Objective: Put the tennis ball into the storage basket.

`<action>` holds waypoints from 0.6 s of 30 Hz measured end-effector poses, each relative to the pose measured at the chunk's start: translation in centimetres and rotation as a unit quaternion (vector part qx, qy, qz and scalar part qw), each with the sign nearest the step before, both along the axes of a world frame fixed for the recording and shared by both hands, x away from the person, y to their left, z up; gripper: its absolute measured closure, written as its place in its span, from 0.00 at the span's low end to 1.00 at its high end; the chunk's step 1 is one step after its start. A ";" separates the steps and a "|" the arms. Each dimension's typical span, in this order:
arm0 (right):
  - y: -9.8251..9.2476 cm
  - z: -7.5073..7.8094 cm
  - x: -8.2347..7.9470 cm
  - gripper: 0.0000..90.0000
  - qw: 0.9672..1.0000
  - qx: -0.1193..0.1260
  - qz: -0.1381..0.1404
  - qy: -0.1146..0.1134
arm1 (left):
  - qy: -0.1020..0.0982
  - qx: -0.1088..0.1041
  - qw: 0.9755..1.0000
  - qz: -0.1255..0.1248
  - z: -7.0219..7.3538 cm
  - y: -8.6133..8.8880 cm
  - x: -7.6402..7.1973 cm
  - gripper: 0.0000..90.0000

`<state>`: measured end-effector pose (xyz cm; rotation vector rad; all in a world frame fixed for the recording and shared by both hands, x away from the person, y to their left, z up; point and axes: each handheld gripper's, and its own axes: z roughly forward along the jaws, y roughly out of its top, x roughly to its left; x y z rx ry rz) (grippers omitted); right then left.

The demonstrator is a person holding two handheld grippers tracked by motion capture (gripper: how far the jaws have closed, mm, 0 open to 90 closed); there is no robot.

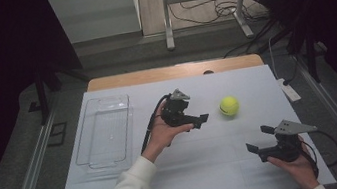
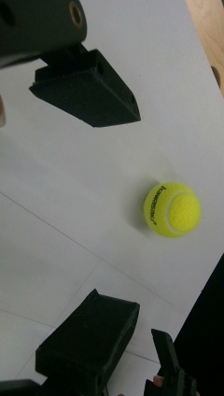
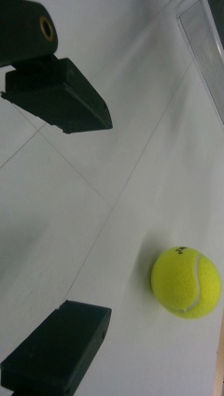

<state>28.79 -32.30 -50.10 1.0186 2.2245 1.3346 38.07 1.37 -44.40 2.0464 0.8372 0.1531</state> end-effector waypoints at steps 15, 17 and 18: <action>-0.1 0.0 0.0 0.10 1.000 0.001 0.000 0.002 | 0.002 0.003 1.000 -0.007 0.1 -1.7 1.1 0.12; -0.1 0.0 0.0 0.10 1.000 0.001 0.000 0.002 | 0.001 0.003 1.000 -0.008 0.1 -1.8 1.2 0.12; -0.1 0.0 0.0 0.10 1.000 0.001 0.000 0.002 | 0.001 0.003 1.000 -0.008 0.1 -1.9 1.3 0.12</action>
